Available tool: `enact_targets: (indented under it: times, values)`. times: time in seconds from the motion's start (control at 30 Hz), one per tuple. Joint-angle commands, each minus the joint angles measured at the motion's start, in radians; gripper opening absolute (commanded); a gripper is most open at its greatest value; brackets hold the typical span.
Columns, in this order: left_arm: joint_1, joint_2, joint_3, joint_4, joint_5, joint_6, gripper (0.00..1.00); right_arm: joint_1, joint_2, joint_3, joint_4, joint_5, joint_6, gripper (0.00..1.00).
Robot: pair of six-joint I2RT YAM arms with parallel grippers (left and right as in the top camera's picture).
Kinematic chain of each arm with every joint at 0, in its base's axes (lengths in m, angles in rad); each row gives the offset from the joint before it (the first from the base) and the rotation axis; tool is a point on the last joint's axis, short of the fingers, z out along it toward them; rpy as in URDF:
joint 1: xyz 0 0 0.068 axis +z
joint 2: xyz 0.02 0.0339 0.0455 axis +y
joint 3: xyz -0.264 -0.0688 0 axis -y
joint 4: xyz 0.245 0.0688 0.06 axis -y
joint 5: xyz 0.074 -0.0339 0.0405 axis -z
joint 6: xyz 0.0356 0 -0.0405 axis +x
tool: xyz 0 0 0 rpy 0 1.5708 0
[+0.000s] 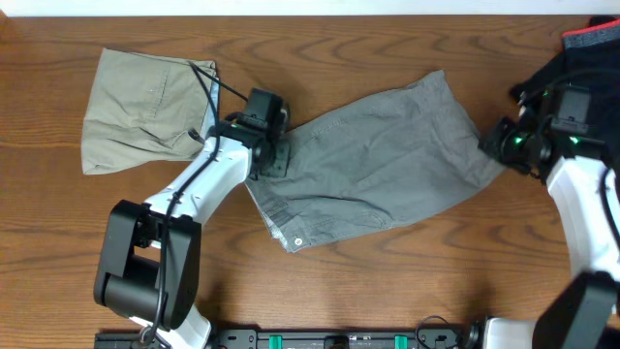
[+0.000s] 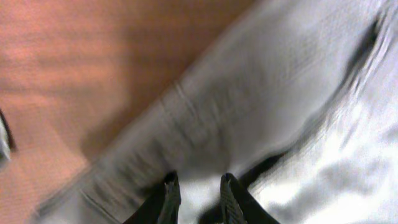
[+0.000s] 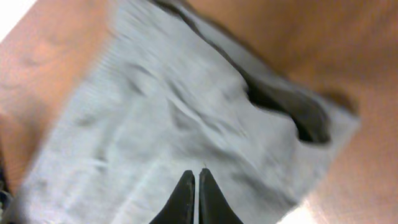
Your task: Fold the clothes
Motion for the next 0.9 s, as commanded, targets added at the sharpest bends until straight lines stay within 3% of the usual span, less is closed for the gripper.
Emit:
enact_targets:
  times: [0.0, 0.2, 0.33, 0.43, 0.67, 0.87]
  values:
    - [0.023, 0.007, -0.002, 0.027, 0.026, 0.007, 0.25, 0.056, 0.011, 0.001, 0.034, -0.007, -0.015, 0.01]
    - [0.028, -0.008, 0.007, -0.056, 0.141, 0.005, 0.25, 0.177, 0.158, -0.006, 0.216, -0.016, -0.039, 0.01]
    - [0.028, -0.047, 0.012, -0.127, 0.192, 0.005, 0.31, 0.255, 0.304, -0.006, 0.406, -0.169, -0.18, 0.01]
    - [0.026, -0.083, 0.012, -0.169, 0.214, 0.0, 0.33, 0.303, 0.412, -0.006, 0.512, -0.25, -0.188, 0.01]
    - [0.022, -0.073, -0.006, -0.187, 0.188, 0.041, 0.34, 0.325, 0.577, -0.006, 0.536, -0.043, -0.088, 0.01]
    - [0.023, 0.034, -0.093, -0.11, 0.091, 0.051, 0.33, 0.272, 0.592, -0.005, 0.539, 0.121, -0.084, 0.01]
